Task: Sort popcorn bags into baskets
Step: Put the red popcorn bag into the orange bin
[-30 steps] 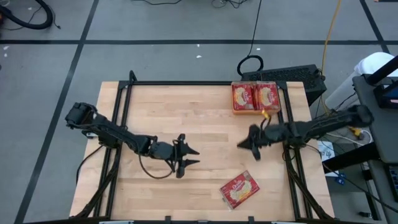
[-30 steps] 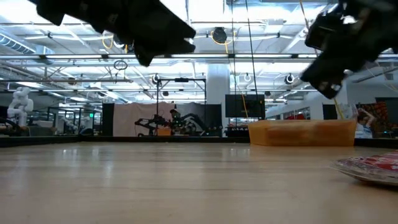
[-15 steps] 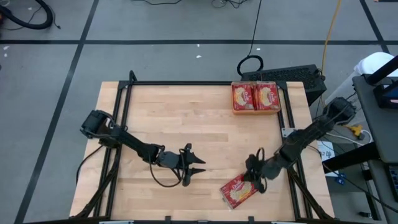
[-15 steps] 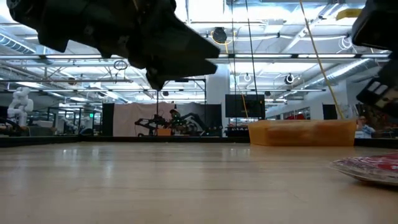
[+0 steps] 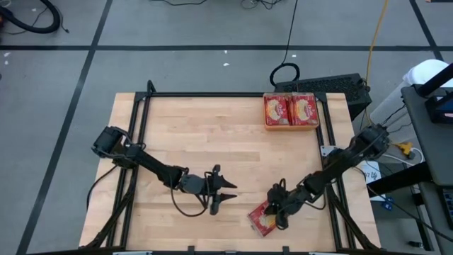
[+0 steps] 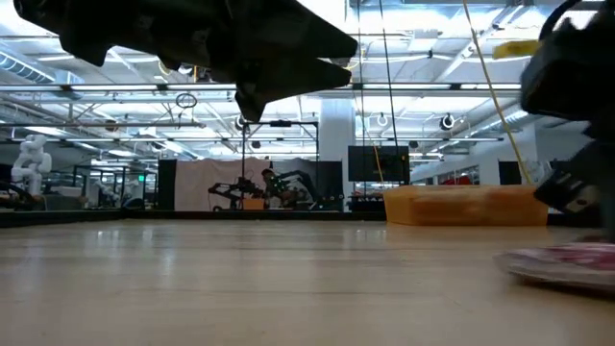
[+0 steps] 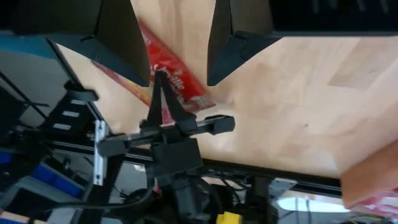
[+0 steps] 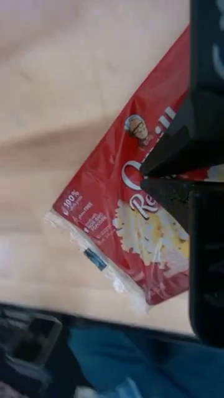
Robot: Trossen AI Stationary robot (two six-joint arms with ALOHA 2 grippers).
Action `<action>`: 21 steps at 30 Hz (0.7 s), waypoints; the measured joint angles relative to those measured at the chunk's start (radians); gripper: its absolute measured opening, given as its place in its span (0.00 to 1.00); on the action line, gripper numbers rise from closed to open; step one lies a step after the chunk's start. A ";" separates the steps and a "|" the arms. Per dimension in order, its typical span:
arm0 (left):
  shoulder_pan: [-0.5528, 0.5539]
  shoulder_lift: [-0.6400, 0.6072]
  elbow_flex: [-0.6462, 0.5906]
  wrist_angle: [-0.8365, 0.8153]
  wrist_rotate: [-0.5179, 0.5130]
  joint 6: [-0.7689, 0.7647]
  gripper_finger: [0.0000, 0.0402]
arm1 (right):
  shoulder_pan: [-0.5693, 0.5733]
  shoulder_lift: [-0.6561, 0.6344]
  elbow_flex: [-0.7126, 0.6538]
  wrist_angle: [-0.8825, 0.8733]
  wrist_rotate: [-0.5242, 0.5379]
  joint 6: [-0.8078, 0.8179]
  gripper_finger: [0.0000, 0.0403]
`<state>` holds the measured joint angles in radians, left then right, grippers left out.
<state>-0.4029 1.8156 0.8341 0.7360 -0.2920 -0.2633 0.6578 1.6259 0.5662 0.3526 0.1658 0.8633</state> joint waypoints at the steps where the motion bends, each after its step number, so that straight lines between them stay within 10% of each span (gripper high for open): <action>1: 0.000 0.000 0.000 -0.001 -0.011 -0.001 0.40 | -0.010 0.010 0.001 0.014 0.020 -0.007 0.04; 21: 0.049 0.000 0.000 -0.210 -0.128 -0.139 0.40 | -0.326 -0.089 -0.005 0.101 0.306 -0.272 0.04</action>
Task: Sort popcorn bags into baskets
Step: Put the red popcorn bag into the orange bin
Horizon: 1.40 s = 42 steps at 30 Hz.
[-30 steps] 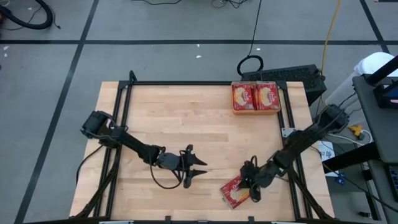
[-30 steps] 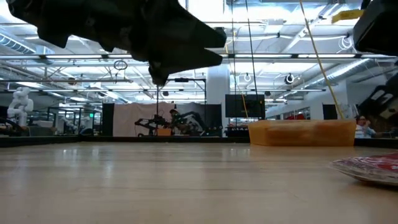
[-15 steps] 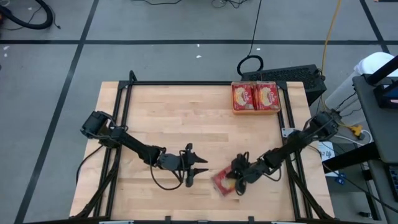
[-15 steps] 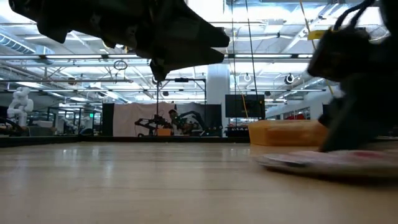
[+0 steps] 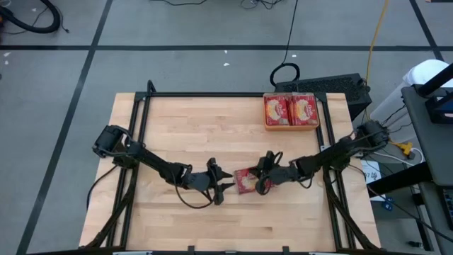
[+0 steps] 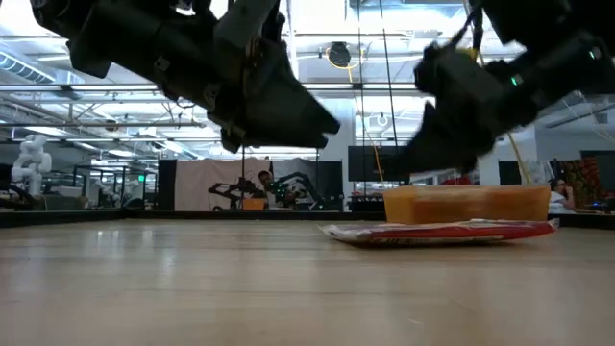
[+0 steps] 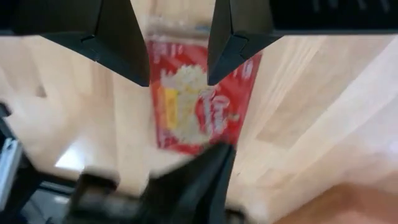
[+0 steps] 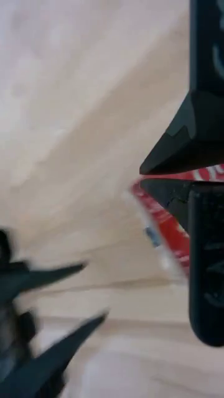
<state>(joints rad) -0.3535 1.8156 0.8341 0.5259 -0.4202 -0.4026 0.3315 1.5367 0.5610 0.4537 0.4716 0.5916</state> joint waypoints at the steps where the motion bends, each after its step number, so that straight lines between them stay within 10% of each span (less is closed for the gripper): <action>1: 0.000 0.000 0.000 -0.022 0.000 -0.020 0.40 | -0.003 -0.028 0.000 -0.011 0.002 -0.033 0.04; 20: -0.115 0.274 0.170 -0.026 -0.097 0.308 0.75 | 0.063 -0.360 -0.099 -0.300 -0.059 -0.136 0.04; 33: 0.003 0.287 0.249 -0.234 0.072 0.385 0.36 | 0.090 -0.368 -0.118 -0.304 -0.075 -0.101 0.04; 38: 0.009 0.278 0.246 -0.243 -0.030 0.577 0.06 | 0.072 -0.372 -0.117 -0.306 -0.028 0.005 0.05; 42: 0.014 0.257 0.252 -0.239 -0.121 0.722 0.03 | 0.036 -0.386 -0.116 -0.354 -0.060 0.103 0.10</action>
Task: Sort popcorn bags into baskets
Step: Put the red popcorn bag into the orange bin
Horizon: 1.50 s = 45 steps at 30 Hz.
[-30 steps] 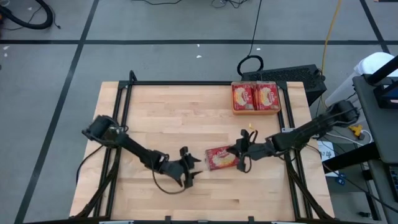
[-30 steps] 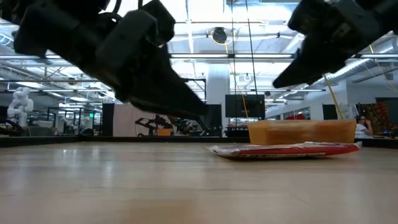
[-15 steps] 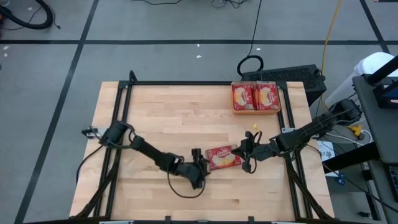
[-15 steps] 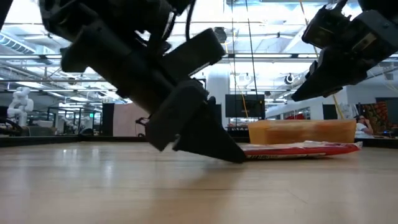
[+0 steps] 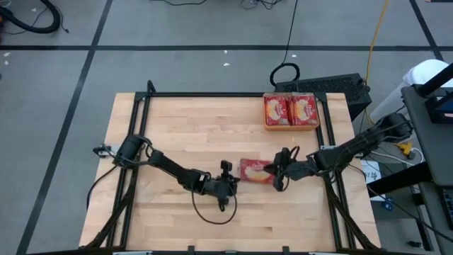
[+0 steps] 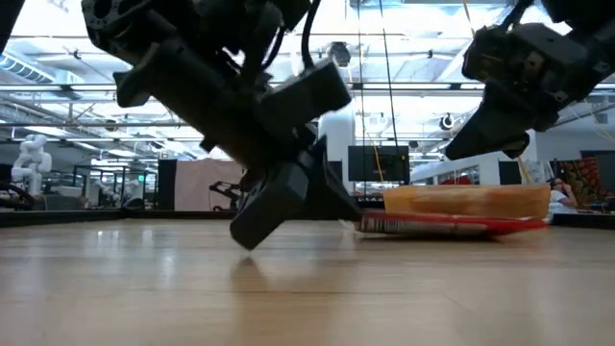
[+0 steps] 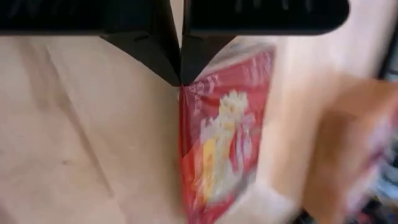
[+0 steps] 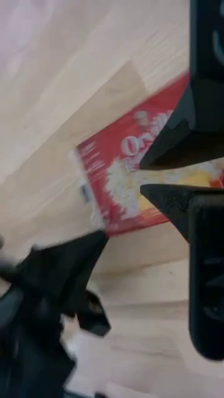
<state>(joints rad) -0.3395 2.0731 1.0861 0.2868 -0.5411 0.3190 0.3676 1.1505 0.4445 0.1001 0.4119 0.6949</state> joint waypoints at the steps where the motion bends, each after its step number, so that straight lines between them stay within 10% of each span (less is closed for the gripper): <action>1: 0.001 -0.003 0.001 0.009 -0.011 0.037 0.03 | -0.008 -0.007 0.001 -0.022 -0.015 0.015 0.12; 19: -0.043 -0.126 0.002 0.008 -0.080 0.391 0.00 | -0.213 -0.010 0.000 -0.105 -0.276 -0.019 0.56; 25: -0.045 -0.126 0.002 0.007 -0.080 0.447 0.00 | -0.303 0.095 -0.049 0.245 -0.502 -0.133 0.67; 33: -0.055 -0.126 0.002 0.034 -0.080 0.550 0.00 | -0.444 0.202 -0.085 0.414 -0.584 -0.250 0.72; 45: -0.053 -0.126 0.002 0.084 -0.133 0.619 0.00 | -0.497 0.412 -0.085 0.639 -1.022 -0.341 0.72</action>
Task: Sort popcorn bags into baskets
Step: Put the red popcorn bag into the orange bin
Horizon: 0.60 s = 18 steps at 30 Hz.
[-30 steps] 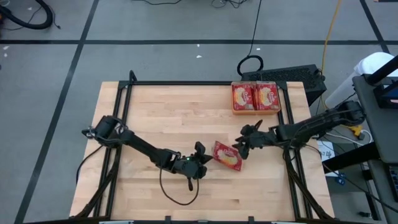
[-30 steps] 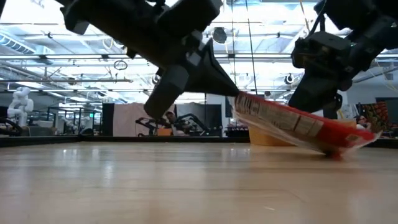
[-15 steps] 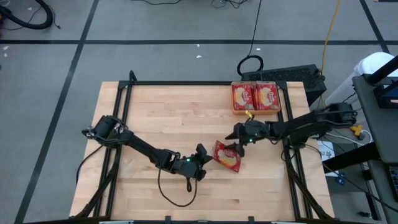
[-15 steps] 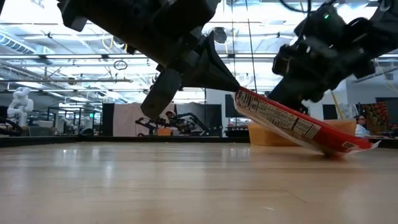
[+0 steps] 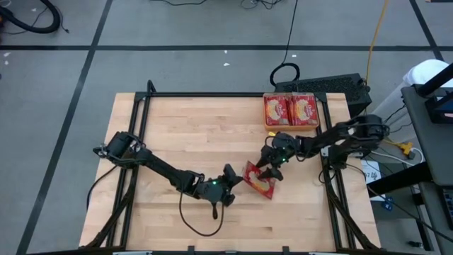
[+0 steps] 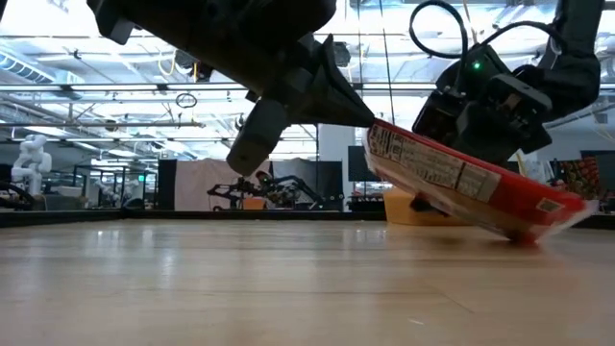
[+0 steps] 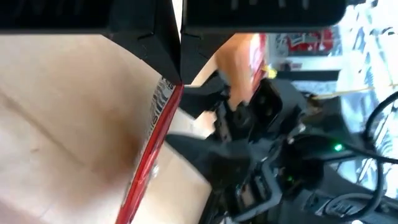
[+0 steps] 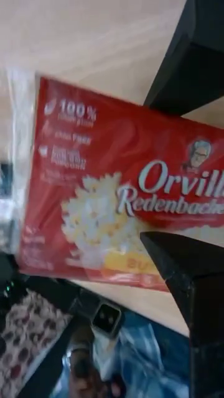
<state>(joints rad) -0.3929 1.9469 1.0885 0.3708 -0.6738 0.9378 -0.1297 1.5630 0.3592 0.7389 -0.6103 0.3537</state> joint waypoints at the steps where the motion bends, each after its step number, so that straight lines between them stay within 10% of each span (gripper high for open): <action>1: 0.000 0.000 0.000 -0.003 -0.013 0.003 0.00 | 0.000 0.003 0.000 0.009 -0.022 0.003 0.72; 8: -0.001 0.000 0.000 -0.041 -0.100 -0.014 0.01 | 0.000 -0.001 -0.001 0.045 -0.070 0.020 0.57; 18: 0.026 0.000 0.000 -0.156 -0.121 -0.306 0.10 | 0.001 -0.003 0.000 0.065 -0.006 0.019 0.09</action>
<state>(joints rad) -0.3672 1.9465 1.0885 0.2148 -0.7945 0.6323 -0.1291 1.5597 0.3595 0.8043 -0.6162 0.3729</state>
